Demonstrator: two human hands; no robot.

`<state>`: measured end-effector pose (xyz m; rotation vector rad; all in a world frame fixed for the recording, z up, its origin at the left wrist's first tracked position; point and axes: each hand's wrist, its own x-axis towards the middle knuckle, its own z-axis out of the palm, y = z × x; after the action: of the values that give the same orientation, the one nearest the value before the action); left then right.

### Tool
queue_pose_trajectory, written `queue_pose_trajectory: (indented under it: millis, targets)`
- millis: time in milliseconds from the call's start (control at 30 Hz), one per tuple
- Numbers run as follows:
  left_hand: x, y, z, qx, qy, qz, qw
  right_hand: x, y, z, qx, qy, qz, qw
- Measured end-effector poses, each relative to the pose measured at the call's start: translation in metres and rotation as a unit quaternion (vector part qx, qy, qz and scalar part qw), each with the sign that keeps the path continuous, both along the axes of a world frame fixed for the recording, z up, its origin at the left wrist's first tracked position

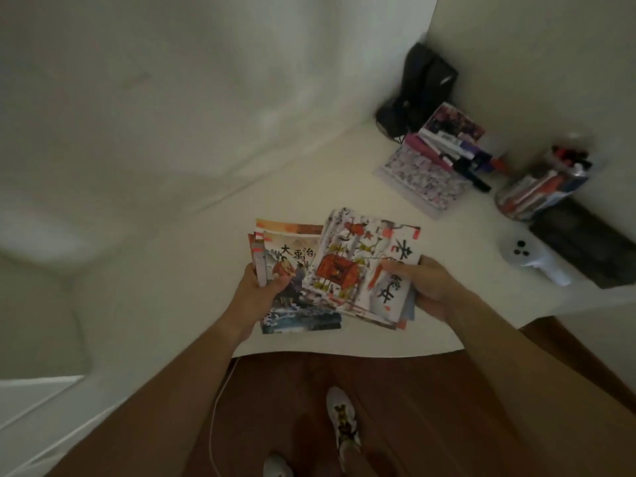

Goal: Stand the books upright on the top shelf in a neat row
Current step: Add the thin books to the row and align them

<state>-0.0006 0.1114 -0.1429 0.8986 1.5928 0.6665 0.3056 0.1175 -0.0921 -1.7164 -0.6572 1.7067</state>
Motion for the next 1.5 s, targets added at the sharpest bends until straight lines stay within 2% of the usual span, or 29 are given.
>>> queue_pose_trajectory:
  millis: [100,167,233,267,333,400,467,533,600,633,667,733,767,800,833,900,967,1033,1133,1200,1300,1400,1433,1500]
  targets:
    - [-0.007,-0.002,-0.026,-0.008,0.062,0.004,0.998,-0.005,0.008,-0.045,-0.019,-0.023,0.011,0.999]
    - [-0.005,-0.005,-0.023,0.002,0.187,-0.006,0.982,-0.007,0.012,-0.065,-0.017,-0.066,0.003,0.998]
    - [0.0,-0.007,-0.017,0.035,0.33,0.024,0.943,-0.013,0.014,-0.076,-0.009,-0.116,-0.008,0.993]
    - [0.006,-0.008,-0.011,0.056,0.359,0.032,0.931,-0.016,0.015,-0.079,-0.001,-0.14,-0.009,0.99]
    - [0.022,-0.009,0.0,0.115,0.349,-0.021,0.93,-0.02,0.011,-0.081,0.01,-0.156,-0.016,0.988]
    - [0.039,-0.007,0.007,0.175,0.309,-0.078,0.931,-0.018,0.009,-0.078,0.014,-0.129,-0.024,0.991]
    - [0.054,0.001,0.014,0.253,0.315,-0.118,0.907,-0.008,0.011,-0.069,0.032,-0.124,0.007,0.992]
    - [0.065,0.015,0.024,0.299,0.333,-0.173,0.877,0.004,0.023,-0.052,0.097,-0.137,0.094,0.981]
    - [0.074,0.036,0.032,0.264,0.352,-0.251,0.862,0.007,0.043,-0.031,0.164,-0.147,0.218,0.951]
    - [0.078,0.047,0.034,0.215,0.335,-0.283,0.872,0.004,0.055,-0.023,0.188,-0.163,0.28,0.927]
    - [0.08,0.057,0.034,0.16,0.286,-0.295,0.897,-0.002,0.063,-0.02,0.207,-0.187,0.332,0.901]
    - [0.081,0.07,0.022,0.097,0.16,-0.244,0.952,-0.015,0.074,-0.023,0.247,-0.293,0.359,0.851]
    - [0.08,0.07,0.015,0.088,0.129,-0.194,0.968,-0.018,0.073,-0.026,0.253,-0.372,0.321,0.833]
    - [0.078,0.067,0.007,0.074,0.097,-0.138,0.983,-0.019,0.067,-0.028,0.228,-0.439,0.252,0.831]
    - [0.076,0.061,0.0,0.046,0.062,-0.08,0.994,-0.019,0.057,-0.026,0.187,-0.474,0.163,0.845]
    - [0.076,0.052,-0.013,-0.008,0.019,0.017,1.0,-0.023,0.03,-0.025,0.089,-0.44,0.042,0.892]
    - [0.077,0.044,-0.016,-0.028,0.003,0.056,0.998,-0.043,0.002,-0.031,0.049,-0.397,0.108,0.91]
    - [0.078,0.04,-0.01,-0.058,-0.08,0.08,0.992,-0.066,-0.017,-0.035,0.044,-0.382,0.203,0.9]
    - [0.077,0.032,-0.001,-0.099,-0.245,0.109,0.958,-0.08,-0.02,-0.035,0.025,-0.4,0.222,0.889]
    - [0.078,0.028,0.002,-0.086,-0.277,0.061,0.955,-0.079,-0.018,-0.032,0.02,-0.404,0.232,0.885]
    - [0.082,0.024,0.002,-0.065,-0.257,0.037,0.964,-0.066,-0.02,-0.039,0.024,-0.364,0.25,0.897]
    - [0.08,0.014,-0.001,-0.078,-0.312,0.048,0.946,-0.045,-0.018,-0.036,0.025,-0.237,0.088,0.967]
    - [0.079,0.01,-0.003,-0.08,-0.322,0.044,0.942,-0.037,-0.021,-0.032,0.025,-0.205,0.039,0.978]
    - [0.077,0.003,-0.007,-0.075,-0.332,0.038,0.939,-0.023,-0.029,-0.027,0.062,-0.203,0.041,0.976]
